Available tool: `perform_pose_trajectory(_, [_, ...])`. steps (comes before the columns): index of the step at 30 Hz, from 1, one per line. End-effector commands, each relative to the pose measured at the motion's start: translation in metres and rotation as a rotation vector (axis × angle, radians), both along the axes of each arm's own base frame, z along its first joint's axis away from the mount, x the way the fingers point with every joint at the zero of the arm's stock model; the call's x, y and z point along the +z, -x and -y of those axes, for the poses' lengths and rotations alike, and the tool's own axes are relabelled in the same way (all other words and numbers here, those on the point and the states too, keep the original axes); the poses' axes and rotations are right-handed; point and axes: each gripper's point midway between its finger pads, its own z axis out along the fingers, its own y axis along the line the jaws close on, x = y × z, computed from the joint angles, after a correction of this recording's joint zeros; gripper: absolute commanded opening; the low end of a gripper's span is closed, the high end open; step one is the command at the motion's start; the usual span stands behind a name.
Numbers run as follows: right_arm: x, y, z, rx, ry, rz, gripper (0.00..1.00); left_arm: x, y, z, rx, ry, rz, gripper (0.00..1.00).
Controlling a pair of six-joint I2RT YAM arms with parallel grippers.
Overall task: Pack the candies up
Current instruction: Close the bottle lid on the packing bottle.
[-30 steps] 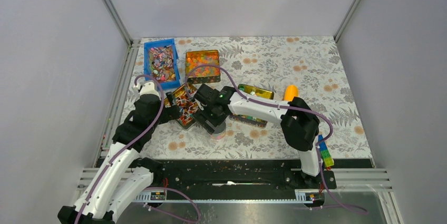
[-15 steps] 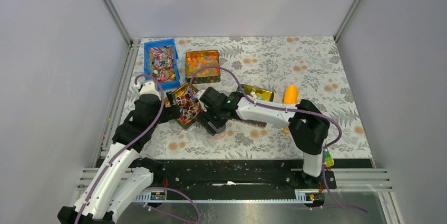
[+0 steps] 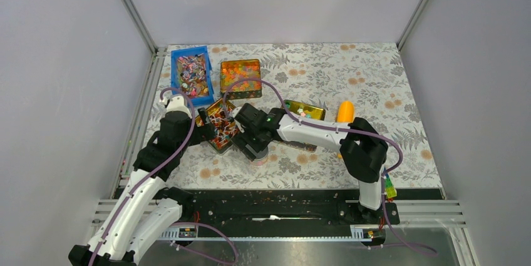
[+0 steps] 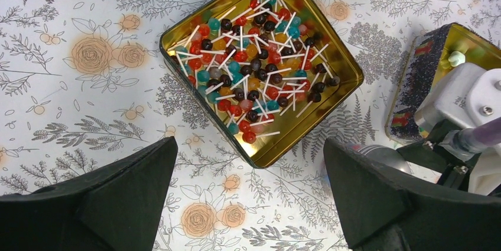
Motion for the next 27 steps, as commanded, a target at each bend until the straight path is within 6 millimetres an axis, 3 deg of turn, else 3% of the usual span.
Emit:
perform_pose_trajectory(1, [-0.080, 0.036, 0.074, 0.012, 0.370, -0.128, 0.61, 0.020, -0.009, 0.005, -0.011, 0.038, 0.075, 0.99])
perform_pose_trajectory(13, [-0.095, 0.052, 0.113, 0.009, 0.454, -0.138, 0.60, 0.021, -0.011, 0.007, -0.014, 0.047, 0.084, 0.99])
perform_pose_trajectory(18, [-0.086, 0.052, 0.112, 0.002, 0.440, -0.132, 0.61, 0.021, -0.012, 0.007, -0.016, 0.042, 0.086, 0.99])
perform_pose_trajectory(22, [-0.081, 0.055, 0.104, 0.007, 0.405, -0.155, 0.69, 0.020, -0.013, 0.009, -0.020, 0.046, 0.086, 0.99])
perform_pose_trajectory(27, [-0.066, 0.058, 0.088, 0.008, 0.323, -0.172, 0.89, 0.020, -0.014, 0.010, -0.022, 0.054, 0.088, 0.99])
